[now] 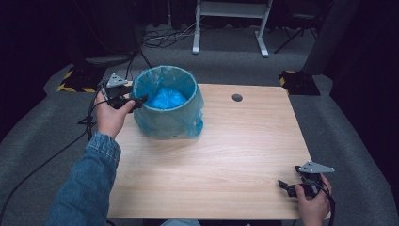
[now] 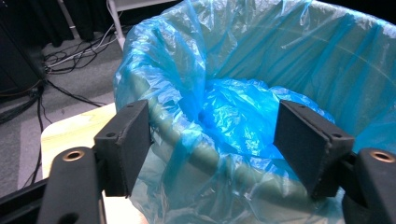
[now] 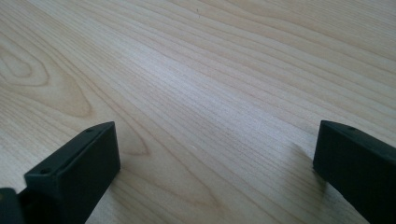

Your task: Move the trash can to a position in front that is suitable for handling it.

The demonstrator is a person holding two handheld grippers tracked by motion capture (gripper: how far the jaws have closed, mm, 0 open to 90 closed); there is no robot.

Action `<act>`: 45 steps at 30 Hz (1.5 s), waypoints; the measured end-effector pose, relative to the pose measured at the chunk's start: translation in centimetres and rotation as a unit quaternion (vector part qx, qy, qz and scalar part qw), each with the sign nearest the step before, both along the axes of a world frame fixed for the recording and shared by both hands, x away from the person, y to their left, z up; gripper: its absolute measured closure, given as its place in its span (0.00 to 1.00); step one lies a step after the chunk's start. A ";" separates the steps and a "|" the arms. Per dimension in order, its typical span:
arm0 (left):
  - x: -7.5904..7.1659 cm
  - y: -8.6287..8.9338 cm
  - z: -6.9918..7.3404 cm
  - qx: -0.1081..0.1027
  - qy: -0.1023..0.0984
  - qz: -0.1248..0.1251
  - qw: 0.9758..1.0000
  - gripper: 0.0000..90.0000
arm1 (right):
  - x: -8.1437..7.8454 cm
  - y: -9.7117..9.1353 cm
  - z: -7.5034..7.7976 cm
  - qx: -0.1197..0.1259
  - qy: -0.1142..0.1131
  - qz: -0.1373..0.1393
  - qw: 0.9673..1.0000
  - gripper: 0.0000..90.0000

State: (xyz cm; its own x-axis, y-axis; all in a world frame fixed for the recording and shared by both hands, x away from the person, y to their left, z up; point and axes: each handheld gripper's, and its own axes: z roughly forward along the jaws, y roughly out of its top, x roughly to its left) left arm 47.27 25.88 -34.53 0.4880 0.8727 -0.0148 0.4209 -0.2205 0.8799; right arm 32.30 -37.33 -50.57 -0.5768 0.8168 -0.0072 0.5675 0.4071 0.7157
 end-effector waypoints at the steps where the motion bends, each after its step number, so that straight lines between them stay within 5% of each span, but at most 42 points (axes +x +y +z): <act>1: -0.2 -0.2 0.1 0.002 0.000 -0.003 1.000 0.35 | 0.0 0.0 0.0 0.000 0.000 0.000 1.000 0.00; 8: -1.3 -2.0 0.5 0.018 0.000 -0.035 0.999 0.37 | 0.0 0.0 0.0 0.000 0.000 0.000 1.000 0.00; 16: -2.5 -4.0 0.2 -0.002 -0.012 -0.070 0.997 0.36 | 0.0 0.0 0.0 0.000 0.000 0.000 1.000 0.00; 22: -3.8 -5.8 0.6 0.013 -0.009 -0.092 0.996 0.37 | 0.0 0.0 0.0 0.000 0.000 0.000 1.000 0.00; 31: -5.9 -8.2 1.2 0.037 -0.018 -0.133 0.990 0.39 | 0.0 0.0 0.0 0.000 0.000 0.000 1.000 0.00; 33: -6.6 -8.8 1.3 0.045 -0.025 -0.150 0.987 0.41 | 0.0 0.0 0.0 0.000 0.000 0.000 1.000 0.00; 35: -7.1 -9.5 1.3 0.026 -0.015 -0.180 0.983 0.50 | 0.0 0.0 0.0 0.000 0.000 0.000 1.000 0.00; 38: -7.9 -10.1 1.5 0.052 -0.039 -0.148 0.987 0.41 | 0.0 0.0 0.0 0.000 -0.001 0.000 1.000 0.00; 41: -7.6 -9.6 1.9 0.024 -0.043 -0.132 0.990 0.33 | 0.0 0.0 0.0 0.000 0.000 0.002 1.000 0.00; 45: -5.7 -8.6 2.5 0.026 -0.058 -0.098 0.993 0.31 | 0.0 0.0 0.0 0.000 0.000 0.002 1.000 0.00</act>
